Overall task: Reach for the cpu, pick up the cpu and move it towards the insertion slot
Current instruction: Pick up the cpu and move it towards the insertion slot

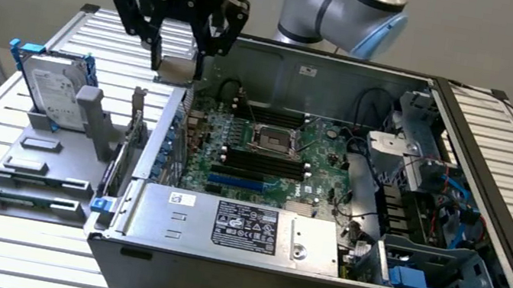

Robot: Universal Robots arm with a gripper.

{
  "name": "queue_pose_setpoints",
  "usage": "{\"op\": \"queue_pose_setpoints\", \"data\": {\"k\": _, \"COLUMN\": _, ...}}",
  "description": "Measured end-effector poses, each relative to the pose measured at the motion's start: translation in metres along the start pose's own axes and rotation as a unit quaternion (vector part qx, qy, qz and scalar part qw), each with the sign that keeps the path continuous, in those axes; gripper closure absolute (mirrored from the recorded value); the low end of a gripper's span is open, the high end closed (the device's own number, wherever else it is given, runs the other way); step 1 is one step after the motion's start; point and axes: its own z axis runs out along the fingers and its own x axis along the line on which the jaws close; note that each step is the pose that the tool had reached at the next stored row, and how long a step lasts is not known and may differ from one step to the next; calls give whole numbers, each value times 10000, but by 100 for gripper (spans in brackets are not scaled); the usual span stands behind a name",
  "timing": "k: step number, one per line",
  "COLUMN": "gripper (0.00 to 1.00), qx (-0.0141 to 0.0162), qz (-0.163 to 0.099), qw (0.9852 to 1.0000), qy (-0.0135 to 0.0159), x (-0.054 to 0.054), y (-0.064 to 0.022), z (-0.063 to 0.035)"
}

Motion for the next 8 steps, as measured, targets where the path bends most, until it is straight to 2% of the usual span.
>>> {"op": "queue_pose_setpoints", "data": {"k": 4, "gripper": 45, "qx": -25, "qz": -1, "qw": 10000, "qy": -1, "x": -184, "y": -6, "z": -9}}
{"op": "queue_pose_setpoints", "data": {"k": 8, "gripper": 45, "qx": -31, "qz": -1, "qw": 10000, "qy": -1, "x": -366, "y": -9, "z": -16}}
